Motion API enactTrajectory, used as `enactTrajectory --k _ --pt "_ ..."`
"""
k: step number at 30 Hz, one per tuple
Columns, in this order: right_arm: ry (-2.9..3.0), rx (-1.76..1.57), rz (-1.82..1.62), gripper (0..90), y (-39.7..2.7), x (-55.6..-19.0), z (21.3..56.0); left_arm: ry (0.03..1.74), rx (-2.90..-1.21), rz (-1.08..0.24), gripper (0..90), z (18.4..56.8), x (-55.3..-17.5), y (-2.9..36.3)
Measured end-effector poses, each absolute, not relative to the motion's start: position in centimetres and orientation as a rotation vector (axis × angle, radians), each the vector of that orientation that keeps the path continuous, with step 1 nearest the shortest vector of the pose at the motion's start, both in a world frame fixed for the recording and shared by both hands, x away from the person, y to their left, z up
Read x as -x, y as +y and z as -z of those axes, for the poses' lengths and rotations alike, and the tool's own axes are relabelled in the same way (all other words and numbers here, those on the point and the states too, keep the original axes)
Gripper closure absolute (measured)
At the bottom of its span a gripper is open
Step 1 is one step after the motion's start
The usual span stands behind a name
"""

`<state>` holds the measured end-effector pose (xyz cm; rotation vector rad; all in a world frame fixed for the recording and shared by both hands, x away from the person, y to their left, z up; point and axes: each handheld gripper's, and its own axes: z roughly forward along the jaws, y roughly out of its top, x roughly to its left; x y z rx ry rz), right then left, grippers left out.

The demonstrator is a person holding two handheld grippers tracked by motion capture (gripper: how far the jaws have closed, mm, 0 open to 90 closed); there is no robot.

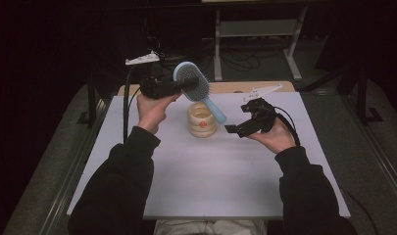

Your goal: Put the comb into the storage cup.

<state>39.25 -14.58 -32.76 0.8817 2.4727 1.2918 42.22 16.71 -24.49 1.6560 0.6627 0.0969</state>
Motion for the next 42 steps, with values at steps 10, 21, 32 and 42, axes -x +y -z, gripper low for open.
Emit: enactTrajectory --k 10,21,32,42 --pt "2.439 -0.916 -1.274 0.0 -16.3 -38.8 33.6 0.680 -1.646 -0.139 54.3 24.0 -43.0 17.9" --pt "2.407 -0.959 -1.289 0.0 -18.1 -38.1 34.9 0.705 -1.621 -0.167 54.3 23.5 -43.9 19.3" --pt "2.365 -0.983 -1.331 0.0 -19.9 -37.1 35.3 0.740 -1.599 -0.170 54.3 23.6 -44.9 20.1" --pt "2.333 -1.024 -1.331 0.0 -21.7 -36.1 35.9 0.755 -1.608 -0.194 54.2 23.9 -45.5 20.1"
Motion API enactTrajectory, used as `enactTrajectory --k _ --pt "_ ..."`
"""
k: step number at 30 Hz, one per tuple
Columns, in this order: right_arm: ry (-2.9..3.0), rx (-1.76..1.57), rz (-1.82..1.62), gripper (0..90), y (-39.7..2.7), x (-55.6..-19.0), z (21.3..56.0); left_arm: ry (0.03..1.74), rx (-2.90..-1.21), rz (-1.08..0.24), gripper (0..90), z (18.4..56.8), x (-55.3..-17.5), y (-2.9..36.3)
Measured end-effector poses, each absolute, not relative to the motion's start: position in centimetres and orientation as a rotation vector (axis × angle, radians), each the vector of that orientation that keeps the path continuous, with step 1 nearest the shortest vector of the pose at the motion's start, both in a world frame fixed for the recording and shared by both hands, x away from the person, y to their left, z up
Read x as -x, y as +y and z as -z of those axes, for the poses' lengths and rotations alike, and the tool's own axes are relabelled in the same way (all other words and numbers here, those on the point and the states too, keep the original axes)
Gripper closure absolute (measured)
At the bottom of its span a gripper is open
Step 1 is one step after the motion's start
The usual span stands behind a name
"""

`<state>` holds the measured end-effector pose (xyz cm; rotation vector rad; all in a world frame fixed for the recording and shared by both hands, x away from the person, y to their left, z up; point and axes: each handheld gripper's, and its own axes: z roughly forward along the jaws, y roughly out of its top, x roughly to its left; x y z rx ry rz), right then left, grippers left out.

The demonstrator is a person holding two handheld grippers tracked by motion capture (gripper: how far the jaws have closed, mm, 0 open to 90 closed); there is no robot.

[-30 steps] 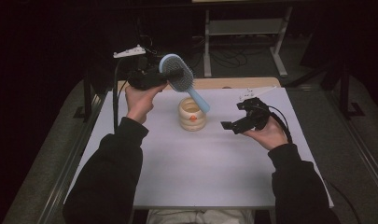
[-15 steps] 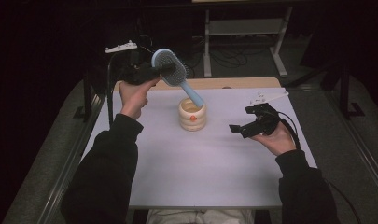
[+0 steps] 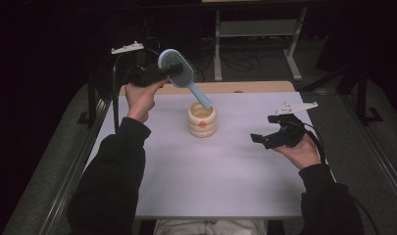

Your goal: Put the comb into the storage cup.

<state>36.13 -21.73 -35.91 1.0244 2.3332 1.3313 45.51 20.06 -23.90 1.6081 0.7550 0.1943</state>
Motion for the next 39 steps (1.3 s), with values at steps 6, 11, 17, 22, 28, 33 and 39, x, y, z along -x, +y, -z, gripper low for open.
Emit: enactTrajectory --k 6,11,17,22,28,33,39 --pt "2.310 -1.037 -1.341 0.0 -22.6 -35.5 36.4 0.767 -1.643 -0.210 54.2 24.5 -46.1 20.0" --pt "2.293 -1.052 -1.342 0.0 -23.5 -34.7 37.4 0.772 -1.651 -0.219 54.2 24.8 -46.4 19.7" --pt "2.272 -1.076 -1.348 0.0 -24.8 -33.9 37.9 0.778 -1.639 -0.213 54.2 25.0 -46.7 19.8" --pt "2.268 -1.085 -1.341 0.0 -25.5 -33.5 38.5 0.799 -1.659 -0.234 54.2 25.3 -47.0 19.8" --pt "2.261 -1.102 -1.341 0.0 -26.0 -33.1 39.0 0.801 -1.668 -0.239 54.2 25.6 -47.3 19.7" --pt "2.261 -1.108 -1.338 0.0 -26.3 -32.7 39.3 0.805 -1.678 -0.242 54.2 26.0 -47.4 19.6" --pt "2.268 -1.114 -1.327 0.0 -26.3 -32.5 39.8 0.806 -1.700 -0.239 54.1 27.0 -47.7 19.4"
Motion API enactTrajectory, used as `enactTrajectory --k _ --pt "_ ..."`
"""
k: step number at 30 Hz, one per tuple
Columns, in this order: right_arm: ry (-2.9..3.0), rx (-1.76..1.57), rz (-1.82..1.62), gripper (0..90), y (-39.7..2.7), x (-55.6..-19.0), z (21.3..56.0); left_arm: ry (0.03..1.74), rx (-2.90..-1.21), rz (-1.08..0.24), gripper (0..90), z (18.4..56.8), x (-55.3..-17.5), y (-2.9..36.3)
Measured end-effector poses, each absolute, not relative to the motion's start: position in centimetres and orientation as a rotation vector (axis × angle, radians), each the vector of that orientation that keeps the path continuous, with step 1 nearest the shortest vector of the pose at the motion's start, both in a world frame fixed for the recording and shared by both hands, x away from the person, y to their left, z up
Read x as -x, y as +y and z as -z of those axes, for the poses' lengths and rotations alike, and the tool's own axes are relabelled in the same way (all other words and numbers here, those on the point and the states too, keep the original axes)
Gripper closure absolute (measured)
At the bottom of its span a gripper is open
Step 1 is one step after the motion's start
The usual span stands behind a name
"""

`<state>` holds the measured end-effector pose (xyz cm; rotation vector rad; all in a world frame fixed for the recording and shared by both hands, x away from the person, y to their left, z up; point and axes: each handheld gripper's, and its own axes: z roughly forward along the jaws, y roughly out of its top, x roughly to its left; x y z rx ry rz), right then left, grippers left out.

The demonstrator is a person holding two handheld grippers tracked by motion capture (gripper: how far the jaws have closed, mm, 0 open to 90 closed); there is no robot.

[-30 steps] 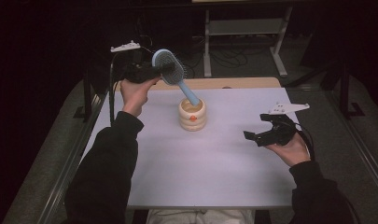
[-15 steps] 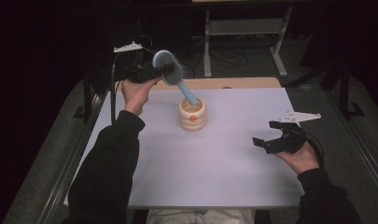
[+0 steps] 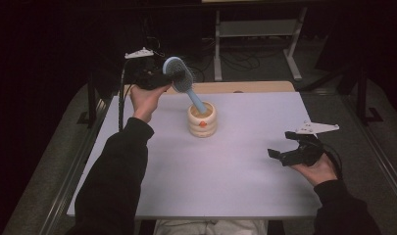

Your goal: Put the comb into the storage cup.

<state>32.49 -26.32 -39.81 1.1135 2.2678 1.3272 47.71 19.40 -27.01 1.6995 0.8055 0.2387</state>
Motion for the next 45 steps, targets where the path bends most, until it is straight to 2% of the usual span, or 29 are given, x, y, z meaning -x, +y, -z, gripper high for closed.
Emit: enactTrajectory --k 45 --pt "2.191 -1.125 -1.390 0.0 -27.6 -31.3 40.0 0.841 -1.733 -0.204 52.2 32.3 -48.6 16.7"
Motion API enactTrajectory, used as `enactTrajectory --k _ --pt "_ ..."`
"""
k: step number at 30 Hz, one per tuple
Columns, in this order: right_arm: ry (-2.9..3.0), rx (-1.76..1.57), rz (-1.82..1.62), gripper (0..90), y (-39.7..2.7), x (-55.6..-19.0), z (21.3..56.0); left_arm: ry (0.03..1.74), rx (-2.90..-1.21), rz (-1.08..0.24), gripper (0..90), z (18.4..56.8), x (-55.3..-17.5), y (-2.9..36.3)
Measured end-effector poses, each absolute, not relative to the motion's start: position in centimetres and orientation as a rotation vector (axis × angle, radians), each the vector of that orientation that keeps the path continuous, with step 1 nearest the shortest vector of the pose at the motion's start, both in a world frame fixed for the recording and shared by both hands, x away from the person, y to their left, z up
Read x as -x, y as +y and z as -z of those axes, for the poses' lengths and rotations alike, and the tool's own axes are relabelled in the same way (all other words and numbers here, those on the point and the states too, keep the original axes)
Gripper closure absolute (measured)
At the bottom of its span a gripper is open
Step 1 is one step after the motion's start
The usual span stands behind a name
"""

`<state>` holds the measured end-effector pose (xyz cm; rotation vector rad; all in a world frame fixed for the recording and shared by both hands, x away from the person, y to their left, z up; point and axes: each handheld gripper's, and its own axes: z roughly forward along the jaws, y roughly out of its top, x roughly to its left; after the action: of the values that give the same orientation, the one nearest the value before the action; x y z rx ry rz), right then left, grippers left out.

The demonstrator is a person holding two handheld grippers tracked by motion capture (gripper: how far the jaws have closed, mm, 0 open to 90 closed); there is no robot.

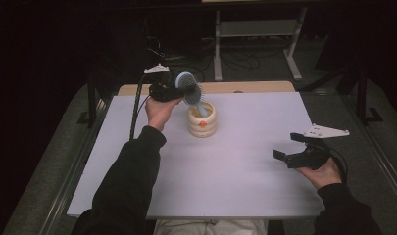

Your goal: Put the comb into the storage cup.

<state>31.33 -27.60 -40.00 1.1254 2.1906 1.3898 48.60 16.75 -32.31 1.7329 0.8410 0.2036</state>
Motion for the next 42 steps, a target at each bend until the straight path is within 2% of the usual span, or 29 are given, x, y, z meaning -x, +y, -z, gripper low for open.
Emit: enactTrajectory --k 6,16,24,42 --pt "2.196 -1.128 -1.390 0.0 -27.6 -31.3 40.0 0.855 -1.733 -0.202 50.8 32.7 -48.7 16.4" --pt "2.201 -1.124 -1.386 0.0 -27.5 -31.4 40.1 0.904 -1.694 -0.206 41.7 32.9 -48.7 17.2" --pt "2.205 -1.120 -1.381 0.0 -27.5 -31.4 40.1 0.913 -1.673 -0.221 24.4 32.4 -48.5 18.4" --pt "2.219 -1.119 -1.374 0.0 -27.4 -31.4 40.2 0.937 -1.673 -0.205 8.7 32.2 -48.1 19.6"
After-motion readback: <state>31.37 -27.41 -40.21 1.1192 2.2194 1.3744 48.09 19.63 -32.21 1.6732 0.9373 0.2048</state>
